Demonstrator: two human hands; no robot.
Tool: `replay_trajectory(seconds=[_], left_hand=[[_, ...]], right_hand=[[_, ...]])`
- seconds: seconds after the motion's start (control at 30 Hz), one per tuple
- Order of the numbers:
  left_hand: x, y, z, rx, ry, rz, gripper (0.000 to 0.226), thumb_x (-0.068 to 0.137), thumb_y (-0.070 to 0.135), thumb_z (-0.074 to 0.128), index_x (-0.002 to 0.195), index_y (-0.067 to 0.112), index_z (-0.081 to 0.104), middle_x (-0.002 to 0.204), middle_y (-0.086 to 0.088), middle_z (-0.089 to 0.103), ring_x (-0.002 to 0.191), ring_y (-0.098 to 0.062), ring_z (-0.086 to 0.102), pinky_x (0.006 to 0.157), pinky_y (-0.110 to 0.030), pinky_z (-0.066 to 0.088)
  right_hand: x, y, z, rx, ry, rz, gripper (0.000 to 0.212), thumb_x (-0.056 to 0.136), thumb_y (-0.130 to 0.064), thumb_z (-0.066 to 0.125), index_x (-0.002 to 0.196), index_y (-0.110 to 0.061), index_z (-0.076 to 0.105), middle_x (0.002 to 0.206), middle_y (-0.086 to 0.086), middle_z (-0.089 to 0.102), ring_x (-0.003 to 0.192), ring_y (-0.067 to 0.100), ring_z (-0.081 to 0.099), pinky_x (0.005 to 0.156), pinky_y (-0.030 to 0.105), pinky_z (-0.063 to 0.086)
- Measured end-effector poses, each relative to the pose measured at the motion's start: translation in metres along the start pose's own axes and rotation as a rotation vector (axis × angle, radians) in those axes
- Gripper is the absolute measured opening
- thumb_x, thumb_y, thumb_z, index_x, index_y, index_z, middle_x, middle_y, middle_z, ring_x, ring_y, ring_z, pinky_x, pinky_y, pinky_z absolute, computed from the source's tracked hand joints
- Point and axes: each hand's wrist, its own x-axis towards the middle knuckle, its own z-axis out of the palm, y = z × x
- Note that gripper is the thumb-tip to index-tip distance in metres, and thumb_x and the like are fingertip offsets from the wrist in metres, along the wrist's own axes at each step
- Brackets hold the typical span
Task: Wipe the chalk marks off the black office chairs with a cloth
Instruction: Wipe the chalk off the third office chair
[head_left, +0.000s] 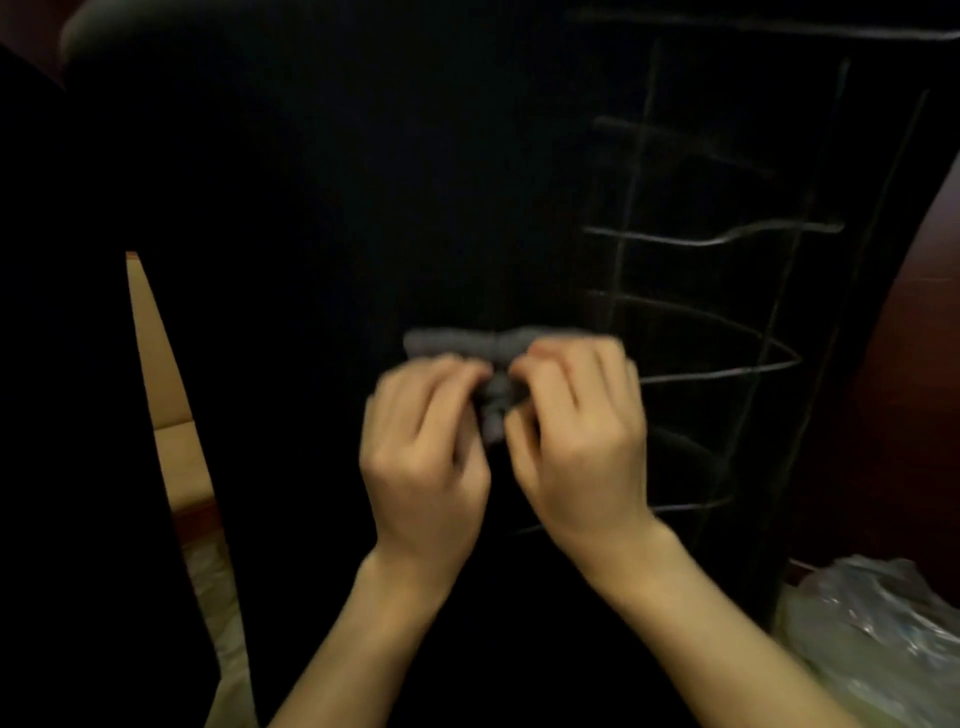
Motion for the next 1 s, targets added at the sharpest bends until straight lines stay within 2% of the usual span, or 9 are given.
replay_trajectory(seconds=[0.1, 0.17, 0.33, 0.47, 0.57, 0.67, 0.77, 0.87, 1.0], left_hand=[[-0.055, -0.003, -0.009, 0.018, -0.104, -0.040, 0.027, 0.096, 0.007, 0.050, 0.096, -0.005, 0.074, 0.099, -0.017, 0.071, 0.094, -0.028, 0.061, 0.080, -0.047, 0.053], [-0.056, -0.003, -0.011, 0.008, -0.125, -0.043, 0.026, 0.096, 0.007, 0.051, 0.096, -0.004, 0.074, 0.099, -0.016, 0.071, 0.092, -0.029, 0.063, 0.081, -0.045, 0.053], [0.013, 0.010, -0.005, -0.004, -0.004, -0.076, 0.022, 0.089, -0.005, 0.057, 0.103, 0.000, 0.073, 0.102, -0.014, 0.069, 0.097, -0.026, 0.059, 0.092, -0.032, 0.045], [0.015, 0.012, 0.000, 0.013, 0.038, -0.089, 0.022, 0.089, -0.003, 0.056, 0.102, 0.000, 0.073, 0.102, -0.014, 0.069, 0.097, -0.027, 0.060, 0.090, -0.037, 0.049], [-0.038, 0.006, -0.003, -0.001, -0.034, -0.094, 0.022, 0.093, 0.002, 0.052, 0.098, -0.002, 0.073, 0.099, -0.014, 0.070, 0.094, -0.027, 0.060, 0.088, -0.039, 0.049], [-0.098, -0.002, -0.014, -0.015, -0.161, -0.123, 0.023, 0.093, 0.003, 0.052, 0.094, -0.002, 0.074, 0.095, -0.012, 0.069, 0.092, -0.024, 0.060, 0.084, -0.040, 0.051], [-0.114, 0.001, -0.024, -0.044, -0.212, -0.147, 0.023, 0.093, 0.002, 0.053, 0.095, -0.002, 0.075, 0.094, -0.011, 0.070, 0.093, -0.020, 0.060, 0.083, -0.039, 0.051], [-0.075, 0.005, -0.020, -0.067, -0.138, -0.154, 0.018, 0.092, -0.003, 0.057, 0.097, -0.003, 0.074, 0.096, -0.014, 0.070, 0.093, -0.024, 0.061, 0.090, -0.034, 0.049], [-0.036, 0.010, -0.009, -0.022, -0.063, -0.144, 0.021, 0.088, -0.009, 0.060, 0.103, -0.001, 0.073, 0.100, -0.014, 0.070, 0.095, -0.025, 0.061, 0.091, -0.032, 0.048]], right_hand=[[-0.051, -0.005, -0.001, 0.014, -0.127, -0.005, 0.030, 0.098, -0.012, 0.045, 0.085, 0.000, 0.070, 0.091, 0.017, 0.067, 0.085, 0.028, 0.052, 0.071, 0.040, 0.044], [-0.052, -0.005, -0.003, 0.041, -0.150, -0.010, 0.039, 0.102, -0.017, 0.040, 0.085, -0.001, 0.070, 0.088, 0.015, 0.067, 0.083, 0.028, 0.055, 0.069, 0.039, 0.045], [0.012, -0.004, -0.007, 0.035, 0.000, 0.026, 0.016, 0.087, -0.006, 0.055, 0.088, 0.000, 0.070, 0.093, 0.017, 0.067, 0.084, 0.034, 0.058, 0.070, 0.041, 0.045], [0.006, -0.009, 0.001, 0.031, 0.070, 0.095, 0.013, 0.083, 0.001, 0.061, 0.091, 0.001, 0.071, 0.097, 0.016, 0.068, 0.090, 0.030, 0.057, 0.076, 0.036, 0.042], [-0.044, -0.008, 0.006, 0.013, -0.010, 0.096, 0.013, 0.085, -0.004, 0.061, 0.091, 0.002, 0.071, 0.096, 0.018, 0.069, 0.089, 0.029, 0.052, 0.075, 0.038, 0.041], [-0.101, -0.013, 0.002, 0.007, -0.168, 0.085, 0.016, 0.088, -0.008, 0.058, 0.089, 0.001, 0.071, 0.092, 0.016, 0.069, 0.087, 0.026, 0.052, 0.073, 0.037, 0.042], [-0.115, -0.016, -0.006, 0.047, -0.266, 0.065, 0.020, 0.091, -0.010, 0.055, 0.089, 0.001, 0.073, 0.091, 0.015, 0.069, 0.089, 0.025, 0.052, 0.075, 0.035, 0.045], [-0.078, -0.012, -0.006, 0.075, -0.178, 0.078, 0.026, 0.097, -0.011, 0.049, 0.094, 0.003, 0.071, 0.096, 0.019, 0.067, 0.088, 0.032, 0.053, 0.073, 0.043, 0.050], [-0.045, -0.010, -0.003, 0.054, -0.040, 0.127, 0.017, 0.089, -0.002, 0.056, 0.094, 0.004, 0.071, 0.098, 0.019, 0.068, 0.089, 0.033, 0.056, 0.072, 0.045, 0.050]])
